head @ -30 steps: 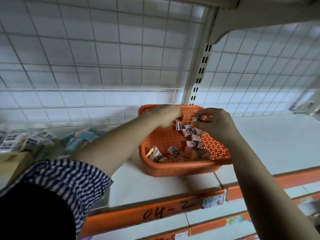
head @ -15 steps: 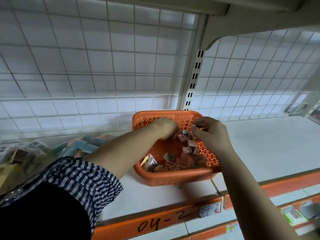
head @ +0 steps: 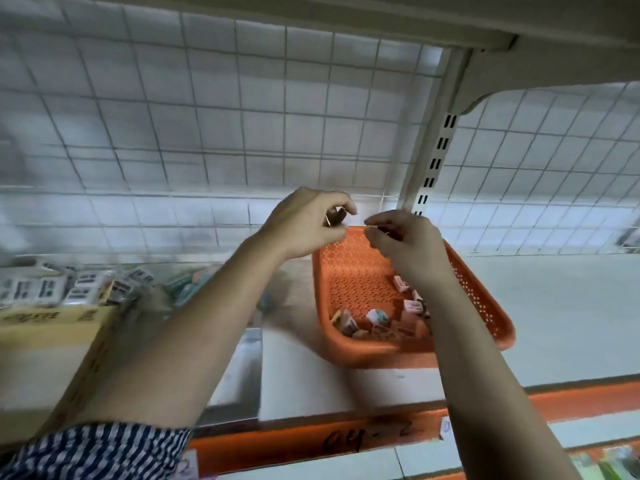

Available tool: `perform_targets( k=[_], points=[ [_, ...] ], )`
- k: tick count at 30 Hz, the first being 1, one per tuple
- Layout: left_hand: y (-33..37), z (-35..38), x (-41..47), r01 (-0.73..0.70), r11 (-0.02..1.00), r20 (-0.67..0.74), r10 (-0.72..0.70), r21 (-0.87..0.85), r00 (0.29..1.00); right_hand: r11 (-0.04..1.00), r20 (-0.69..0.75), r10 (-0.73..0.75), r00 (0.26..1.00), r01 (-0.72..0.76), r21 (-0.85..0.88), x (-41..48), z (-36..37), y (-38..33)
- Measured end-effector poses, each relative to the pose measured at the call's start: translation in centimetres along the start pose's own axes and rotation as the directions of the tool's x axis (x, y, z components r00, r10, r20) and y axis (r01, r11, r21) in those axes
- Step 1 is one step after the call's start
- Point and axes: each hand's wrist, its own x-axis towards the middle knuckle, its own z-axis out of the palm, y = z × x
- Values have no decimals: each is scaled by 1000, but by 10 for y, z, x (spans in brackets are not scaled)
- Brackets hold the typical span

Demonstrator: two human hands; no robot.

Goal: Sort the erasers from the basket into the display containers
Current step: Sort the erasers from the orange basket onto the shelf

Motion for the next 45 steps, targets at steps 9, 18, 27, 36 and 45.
perform_targets(
  k=[9, 18, 27, 36, 45],
  points=[
    [-64, -139, -101, 180, 983, -225, -167, 34, 960, 988, 252, -117, 961, 86, 131, 3, 119, -87],
    [-153, -275, -241, 463, 876, -443, -365, 134, 819, 962, 492, -251, 834, 156, 226, -15, 259, -199],
    [-254, -336, -368, 655, 740, -571, -474, 155, 670, 960, 644, -273, 715, 161, 229, -33, 367, -259],
    [-326, -313, -422, 692, 681, -501, -524, 239, 689, 956, 690, -287, 665, 248, 158, -40, 429, -287],
    [-344, -310, -448, 738, 673, -833, -376, 55, 405, 950, 705, -306, 640, 254, 182, -46, 479, -304]
  ],
)
